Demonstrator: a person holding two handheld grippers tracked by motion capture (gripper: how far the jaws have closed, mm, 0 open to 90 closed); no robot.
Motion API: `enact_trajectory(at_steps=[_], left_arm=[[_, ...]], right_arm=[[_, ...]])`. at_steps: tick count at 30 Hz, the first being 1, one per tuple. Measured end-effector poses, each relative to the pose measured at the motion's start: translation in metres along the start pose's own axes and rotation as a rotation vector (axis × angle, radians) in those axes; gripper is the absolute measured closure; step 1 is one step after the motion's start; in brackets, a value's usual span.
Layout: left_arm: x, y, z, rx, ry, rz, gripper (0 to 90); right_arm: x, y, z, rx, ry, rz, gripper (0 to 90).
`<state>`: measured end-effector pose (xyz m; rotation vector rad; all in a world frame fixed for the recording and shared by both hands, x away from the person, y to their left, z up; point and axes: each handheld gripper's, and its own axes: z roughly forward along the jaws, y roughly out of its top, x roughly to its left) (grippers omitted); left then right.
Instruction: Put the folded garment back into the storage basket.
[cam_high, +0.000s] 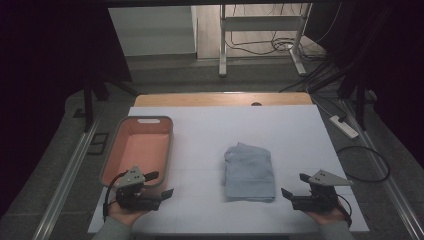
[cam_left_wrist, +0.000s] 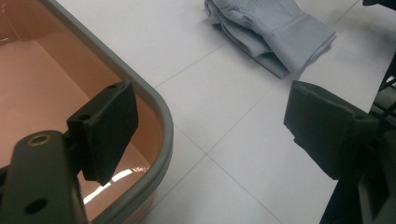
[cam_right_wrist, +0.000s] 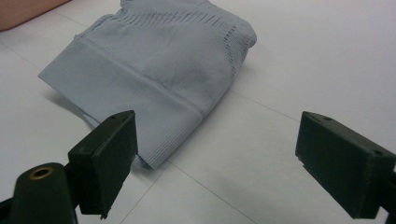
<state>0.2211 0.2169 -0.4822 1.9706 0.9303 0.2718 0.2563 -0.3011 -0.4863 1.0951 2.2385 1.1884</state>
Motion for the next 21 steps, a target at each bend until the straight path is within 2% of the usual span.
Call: enact_trajectory(at_steps=[21], left_arm=[[-0.0038,0.0091,0.0058,-0.001,-0.01,0.018,17.1]], right_arm=[[-0.0001,-0.0005,0.0005,0.001,-0.002,0.004,13.9]])
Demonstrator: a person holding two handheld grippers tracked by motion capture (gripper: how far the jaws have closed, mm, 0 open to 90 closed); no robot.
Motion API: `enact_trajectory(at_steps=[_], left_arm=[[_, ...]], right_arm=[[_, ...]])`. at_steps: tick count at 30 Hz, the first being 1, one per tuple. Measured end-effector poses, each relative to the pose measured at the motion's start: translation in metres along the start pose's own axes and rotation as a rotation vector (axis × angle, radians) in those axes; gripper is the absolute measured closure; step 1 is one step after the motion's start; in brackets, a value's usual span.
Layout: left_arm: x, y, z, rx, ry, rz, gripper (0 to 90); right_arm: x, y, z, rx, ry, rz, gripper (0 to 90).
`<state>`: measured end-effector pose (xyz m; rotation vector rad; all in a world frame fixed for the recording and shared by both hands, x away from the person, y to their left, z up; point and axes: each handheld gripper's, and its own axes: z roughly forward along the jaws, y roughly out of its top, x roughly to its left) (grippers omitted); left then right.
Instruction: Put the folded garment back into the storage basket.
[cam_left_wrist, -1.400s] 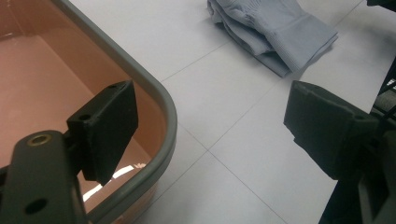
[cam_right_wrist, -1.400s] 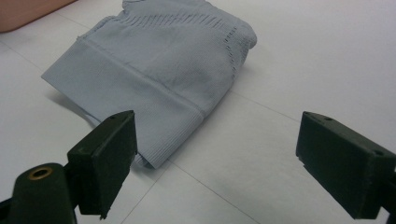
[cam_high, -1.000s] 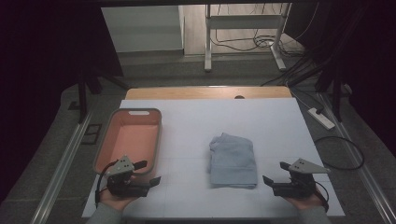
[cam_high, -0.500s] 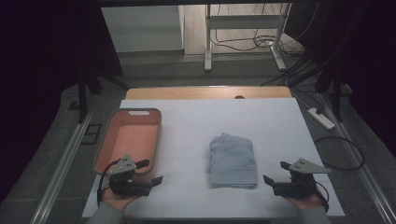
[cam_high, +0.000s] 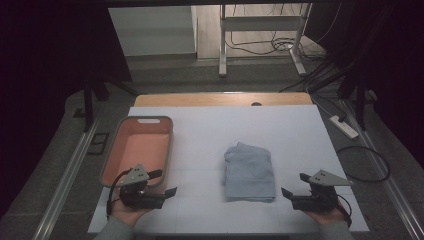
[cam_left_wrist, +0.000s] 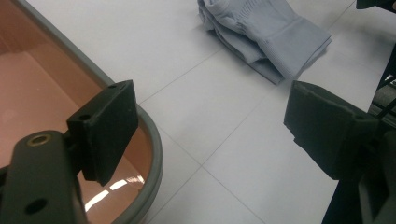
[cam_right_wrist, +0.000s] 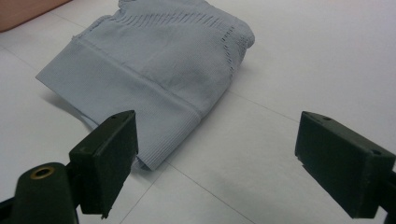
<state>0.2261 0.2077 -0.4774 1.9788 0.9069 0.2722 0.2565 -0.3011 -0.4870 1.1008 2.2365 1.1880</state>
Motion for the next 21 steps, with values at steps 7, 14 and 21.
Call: enact_trajectory(at_steps=[7,14,21], left_arm=[[-0.002,0.003,0.005,0.004,-0.009,0.005,17.1],[-0.003,0.008,0.01,0.008,-0.016,0.008,17.1],[-0.007,0.012,0.015,0.012,-0.027,0.02,17.1]], right_arm=[[0.0,0.0,0.001,0.0,0.001,0.002,13.9],[0.0,0.0,0.001,0.0,0.002,0.004,14.0],[0.0,0.0,0.001,0.0,0.003,0.004,14.2]])
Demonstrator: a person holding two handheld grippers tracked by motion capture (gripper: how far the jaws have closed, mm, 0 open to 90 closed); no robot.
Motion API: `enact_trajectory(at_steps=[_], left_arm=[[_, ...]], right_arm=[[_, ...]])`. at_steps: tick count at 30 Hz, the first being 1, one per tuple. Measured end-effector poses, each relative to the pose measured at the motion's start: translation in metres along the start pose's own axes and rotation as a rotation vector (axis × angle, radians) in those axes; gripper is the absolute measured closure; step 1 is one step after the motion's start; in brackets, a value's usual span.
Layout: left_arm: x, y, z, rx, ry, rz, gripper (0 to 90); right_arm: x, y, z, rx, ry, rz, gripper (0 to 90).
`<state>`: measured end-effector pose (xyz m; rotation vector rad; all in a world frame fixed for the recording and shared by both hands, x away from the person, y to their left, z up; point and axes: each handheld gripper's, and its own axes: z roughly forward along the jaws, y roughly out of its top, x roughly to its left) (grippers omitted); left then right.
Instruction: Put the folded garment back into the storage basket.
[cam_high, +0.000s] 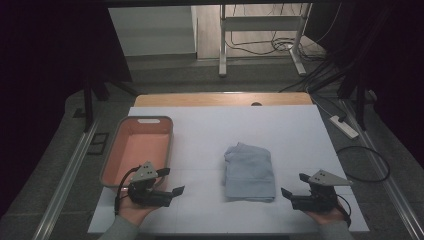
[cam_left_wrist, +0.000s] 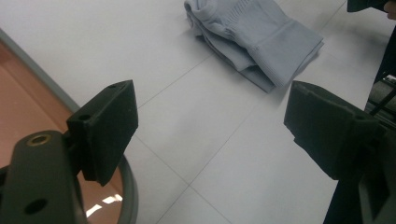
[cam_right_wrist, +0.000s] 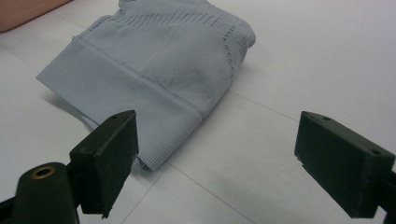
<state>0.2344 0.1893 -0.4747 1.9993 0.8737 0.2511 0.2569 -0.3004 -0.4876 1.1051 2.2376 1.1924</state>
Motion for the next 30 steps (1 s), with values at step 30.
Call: enact_trajectory(at_steps=[30], left_arm=[[-0.01,0.018,0.027,0.03,-0.053,0.024,16.6]], right_arm=[[0.0,-0.001,0.002,-0.001,0.004,-0.004,14.5]])
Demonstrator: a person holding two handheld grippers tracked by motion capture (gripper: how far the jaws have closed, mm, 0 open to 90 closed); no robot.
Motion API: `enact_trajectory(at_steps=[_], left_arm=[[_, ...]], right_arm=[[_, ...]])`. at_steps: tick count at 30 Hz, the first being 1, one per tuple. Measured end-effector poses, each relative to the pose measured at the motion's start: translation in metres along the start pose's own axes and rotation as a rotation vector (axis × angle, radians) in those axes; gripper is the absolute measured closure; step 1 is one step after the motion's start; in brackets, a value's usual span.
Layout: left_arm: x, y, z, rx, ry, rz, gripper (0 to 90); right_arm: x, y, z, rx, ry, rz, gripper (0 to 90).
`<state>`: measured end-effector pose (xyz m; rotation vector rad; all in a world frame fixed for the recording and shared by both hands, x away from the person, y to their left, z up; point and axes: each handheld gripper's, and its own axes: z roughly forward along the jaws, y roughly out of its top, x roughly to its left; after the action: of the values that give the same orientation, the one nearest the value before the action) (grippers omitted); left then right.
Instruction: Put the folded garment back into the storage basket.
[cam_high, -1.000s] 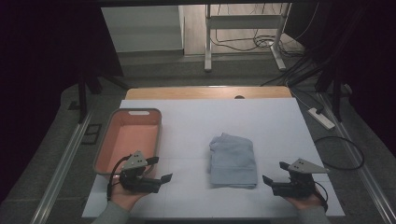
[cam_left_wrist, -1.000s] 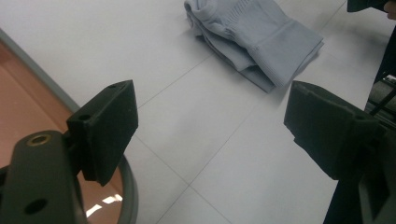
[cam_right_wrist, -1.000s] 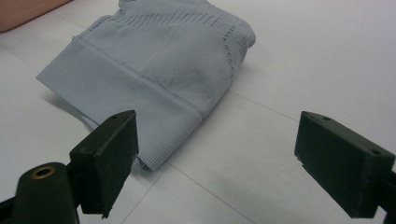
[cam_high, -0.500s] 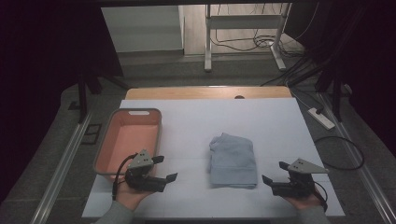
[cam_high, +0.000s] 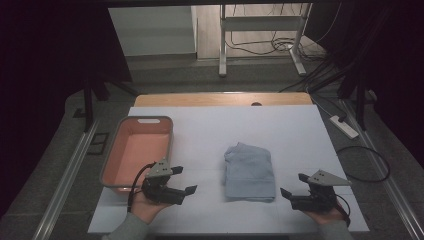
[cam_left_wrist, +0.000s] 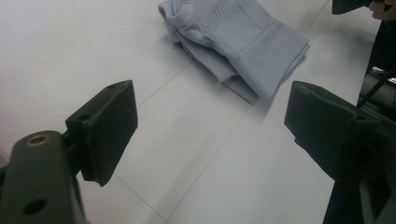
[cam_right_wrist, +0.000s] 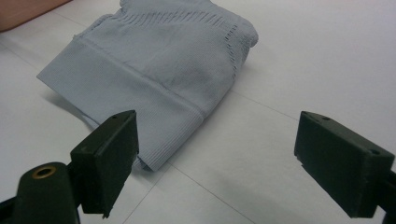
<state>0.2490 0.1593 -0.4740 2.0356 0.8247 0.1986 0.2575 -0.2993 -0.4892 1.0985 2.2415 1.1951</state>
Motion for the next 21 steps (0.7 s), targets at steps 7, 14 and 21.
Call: enact_trajectory(at_steps=[7,14,21], left_arm=[[0.0,0.003,0.005,0.01,-0.012,-0.002,16.5],[-0.002,0.007,0.011,0.012,-0.02,0.002,16.3],[-0.002,0.011,0.016,0.017,-0.027,0.006,16.3]], right_arm=[[0.0,0.0,0.001,0.003,0.003,0.001,14.5],[0.0,0.0,0.001,0.006,0.004,0.002,14.4],[0.0,0.0,0.001,0.009,0.005,0.003,14.5]])
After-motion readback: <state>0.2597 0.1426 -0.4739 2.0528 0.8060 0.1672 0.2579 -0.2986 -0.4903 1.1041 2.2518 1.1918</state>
